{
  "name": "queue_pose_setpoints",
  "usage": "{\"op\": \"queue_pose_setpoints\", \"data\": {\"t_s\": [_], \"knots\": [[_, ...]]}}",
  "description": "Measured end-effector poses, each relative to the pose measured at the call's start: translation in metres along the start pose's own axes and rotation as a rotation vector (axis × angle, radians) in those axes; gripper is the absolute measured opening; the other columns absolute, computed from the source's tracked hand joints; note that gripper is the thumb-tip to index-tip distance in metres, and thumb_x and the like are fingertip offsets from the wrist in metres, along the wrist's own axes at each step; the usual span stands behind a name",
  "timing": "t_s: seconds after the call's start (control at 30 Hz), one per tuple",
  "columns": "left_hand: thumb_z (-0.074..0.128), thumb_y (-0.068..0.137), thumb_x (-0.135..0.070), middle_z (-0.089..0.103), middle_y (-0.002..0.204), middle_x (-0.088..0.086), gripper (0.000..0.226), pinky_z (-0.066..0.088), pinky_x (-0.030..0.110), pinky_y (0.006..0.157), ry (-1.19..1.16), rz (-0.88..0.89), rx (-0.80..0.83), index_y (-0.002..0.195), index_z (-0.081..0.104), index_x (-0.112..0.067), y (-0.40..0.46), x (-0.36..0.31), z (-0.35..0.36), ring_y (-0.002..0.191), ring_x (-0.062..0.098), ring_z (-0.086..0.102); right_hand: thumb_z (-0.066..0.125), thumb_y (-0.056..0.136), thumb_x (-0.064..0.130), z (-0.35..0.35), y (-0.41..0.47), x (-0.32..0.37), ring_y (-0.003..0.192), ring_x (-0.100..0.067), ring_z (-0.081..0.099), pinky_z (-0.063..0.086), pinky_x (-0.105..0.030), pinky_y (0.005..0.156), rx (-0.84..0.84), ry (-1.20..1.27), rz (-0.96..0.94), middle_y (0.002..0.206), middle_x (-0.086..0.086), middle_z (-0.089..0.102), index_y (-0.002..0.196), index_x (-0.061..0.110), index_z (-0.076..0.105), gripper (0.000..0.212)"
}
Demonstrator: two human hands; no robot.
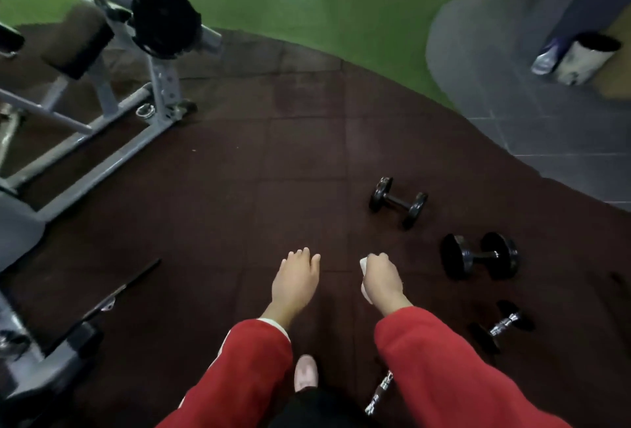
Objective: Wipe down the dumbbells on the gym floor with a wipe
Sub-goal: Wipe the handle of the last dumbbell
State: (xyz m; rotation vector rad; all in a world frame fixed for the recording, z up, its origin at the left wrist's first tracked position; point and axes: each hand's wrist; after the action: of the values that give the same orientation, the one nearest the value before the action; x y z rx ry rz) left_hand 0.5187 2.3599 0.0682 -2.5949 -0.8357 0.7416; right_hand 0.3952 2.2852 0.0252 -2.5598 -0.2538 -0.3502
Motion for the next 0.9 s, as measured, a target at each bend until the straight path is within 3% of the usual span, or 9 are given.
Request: {"op": "queue_pose_setpoints", "data": {"t_s": [0.07, 0.17, 0.47, 0.9], "knots": [[0.028, 0.101, -0.029, 0.051, 0.132, 0.013, 0.042, 0.026, 0.033, 0.107, 0.027, 0.052, 0.021, 0.126, 0.047, -0.002, 0.027, -0.003, -0.007, 0.127, 0.026, 0.042, 0.036, 0.094, 0.002, -0.008, 0.017, 0.005, 0.11, -0.031, 0.056, 0.047, -0.036, 0.086, -0.014, 0.006, 0.062, 0.108, -0.013, 0.05, 0.092, 0.006, 0.058, 0.022], [0.027, 0.101, -0.028, 0.052, 0.131, 0.012, 0.042, 0.026, 0.034, 0.107, 0.094, 0.159, 0.024, 0.126, 0.048, -0.001, 0.071, -0.014, -0.022, 0.126, 0.026, 0.042, 0.037, 0.096, 0.005, -0.023, 0.043, 0.017, 0.112, -0.03, 0.054, 0.046, -0.036, 0.088, -0.07, 0.055, 0.148, 0.119, -0.012, 0.052, 0.114, 0.006, 0.056, 0.026], [0.024, 0.102, -0.026, 0.046, 0.14, 0.012, 0.043, 0.021, 0.035, 0.111, 0.235, 0.387, 0.169, 0.132, 0.044, -0.003, 0.169, -0.083, -0.021, 0.135, 0.026, 0.035, 0.045, 0.091, 0.006, -0.06, 0.104, -0.004, 0.118, -0.028, 0.053, 0.043, -0.034, 0.093, -0.039, 0.164, 0.377, 0.126, -0.009, 0.051, 0.125, 0.011, 0.052, 0.035], [0.027, 0.1, -0.025, 0.05, 0.135, 0.015, 0.041, 0.028, 0.036, 0.107, 0.232, 0.397, 0.237, 0.13, 0.047, -0.004, 0.35, -0.223, -0.002, 0.128, 0.029, 0.042, 0.042, 0.095, 0.018, -0.133, 0.277, -0.065, 0.118, -0.028, 0.053, 0.044, -0.031, 0.091, 0.013, 0.258, 0.503, 0.126, -0.009, 0.053, 0.121, 0.012, 0.056, 0.03]]}}
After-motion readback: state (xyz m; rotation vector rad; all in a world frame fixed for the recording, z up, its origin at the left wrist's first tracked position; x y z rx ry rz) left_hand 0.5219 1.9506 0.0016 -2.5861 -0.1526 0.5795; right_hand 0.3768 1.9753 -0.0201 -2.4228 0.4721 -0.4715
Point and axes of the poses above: each hand's wrist, its own y-axis towards the middle knuckle, its own z-axis out of the palm, x = y × z
